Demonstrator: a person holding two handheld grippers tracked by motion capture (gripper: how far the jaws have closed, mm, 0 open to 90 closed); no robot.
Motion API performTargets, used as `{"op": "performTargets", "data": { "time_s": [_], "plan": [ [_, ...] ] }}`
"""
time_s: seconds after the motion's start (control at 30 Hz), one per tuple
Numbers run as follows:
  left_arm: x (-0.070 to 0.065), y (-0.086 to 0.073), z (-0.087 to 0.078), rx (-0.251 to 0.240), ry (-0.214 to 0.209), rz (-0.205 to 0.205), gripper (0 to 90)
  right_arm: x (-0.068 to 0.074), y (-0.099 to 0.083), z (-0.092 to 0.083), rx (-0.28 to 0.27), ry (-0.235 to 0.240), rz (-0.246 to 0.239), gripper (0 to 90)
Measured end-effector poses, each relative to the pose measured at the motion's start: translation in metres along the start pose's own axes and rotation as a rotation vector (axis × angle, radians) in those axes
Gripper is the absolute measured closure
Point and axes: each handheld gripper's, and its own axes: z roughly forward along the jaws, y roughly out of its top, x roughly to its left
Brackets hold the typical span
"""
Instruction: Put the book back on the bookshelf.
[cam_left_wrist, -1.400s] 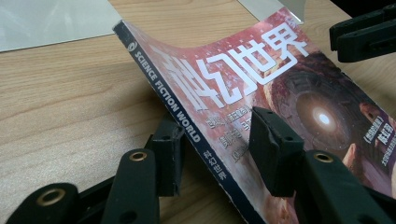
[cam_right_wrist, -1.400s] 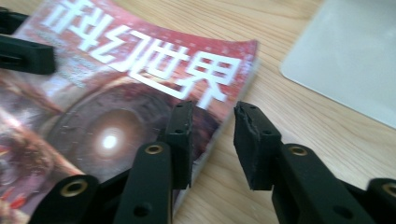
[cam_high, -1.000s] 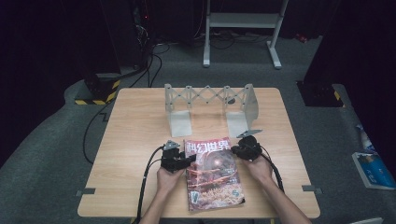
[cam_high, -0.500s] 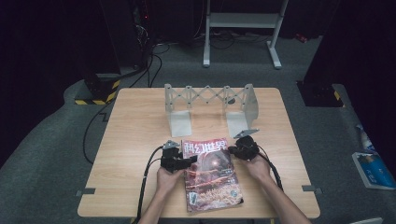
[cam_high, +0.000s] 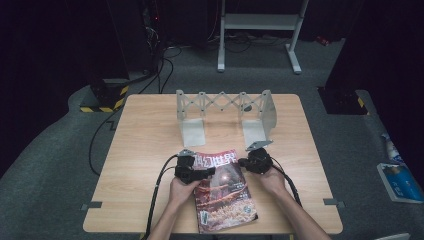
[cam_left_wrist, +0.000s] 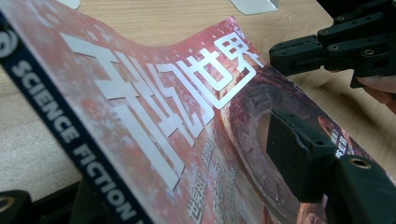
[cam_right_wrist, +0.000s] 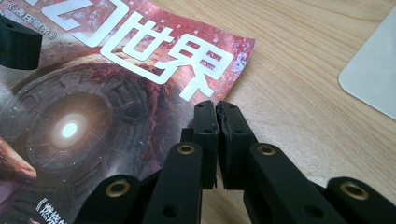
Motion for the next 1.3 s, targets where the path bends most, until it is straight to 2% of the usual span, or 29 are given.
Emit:
{"op": "performTargets", "data": {
  "time_s": [0.17, 0.23, 0.3, 0.37, 0.4, 0.5, 0.7, 0.77, 0.87, 0.97, 1.0, 1.07, 1.13, 1.23, 1.3],
  "plan": [
    [-0.004, 0.0, -0.001, 0.021, 0.007, -0.015, 41.9, 0.008, 0.001, 0.003, -0.008, 0.005, -0.042, 89.4],
    [-0.003, 0.001, -0.002, 0.036, 0.005, -0.018, 43.5, 0.009, 0.0, 0.004, -0.011, 0.017, -0.04, 89.5],
    [-0.005, 0.001, -0.004, 0.048, 0.023, -0.017, 45.8, 0.009, 0.0, 0.003, -0.009, 0.037, -0.033, 89.5],
    [-0.009, 0.0, -0.005, 0.056, 0.07, 0.003, 50.0, 0.009, 0.0, 0.003, -0.006, 0.051, -0.034, 89.4],
    [-0.01, 0.0, -0.005, 0.06, 0.087, 0.0, 51.8, 0.01, 0.0, 0.004, -0.009, 0.05, -0.037, 89.3],
    [-0.011, 0.001, -0.007, 0.057, 0.097, -0.025, 60.1, 0.012, -0.001, 0.003, -0.015, 0.041, -0.046, 89.0],
    [-0.015, 0.004, -0.01, 0.044, 0.091, -0.054, 71.8, 0.013, -0.005, 0.002, -0.032, 0.04, -0.032, 87.8],
    [-0.015, 0.005, -0.011, 0.045, 0.084, -0.069, 74.1, 0.013, -0.005, 0.002, -0.035, 0.037, -0.041, 87.6],
    [-0.016, 0.005, -0.013, 0.04, 0.07, -0.084, 76.9, 0.013, -0.006, 0.001, -0.036, 0.035, -0.026, 86.0],
    [-0.018, 0.006, -0.016, 0.037, 0.062, -0.081, 78.5, 0.014, -0.008, 0.0, -0.042, 0.03, -0.03, 82.6],
    [-0.019, 0.006, -0.016, 0.03, 0.059, -0.093, 78.9, 0.014, -0.008, -0.001, -0.044, 0.027, -0.025, 81.8],
    [-0.018, 0.007, -0.017, 0.024, 0.045, -0.092, 80.0, 0.015, -0.008, -0.002, -0.059, 0.013, -0.033, 81.7],
    [-0.018, 0.009, -0.018, 0.013, 0.024, -0.109, 81.4, 0.016, -0.009, -0.004, -0.07, -0.012, -0.044, 81.7],
    [-0.017, 0.009, -0.022, 0.008, 0.013, -0.106, 82.8, 0.015, -0.013, -0.008, -0.078, -0.043, -0.048, 81.3],
    [-0.017, 0.01, -0.023, 0.009, -0.004, -0.118, 83.1, 0.012, -0.015, -0.013, -0.092, -0.047, -0.032, 80.3]
  ]
}}
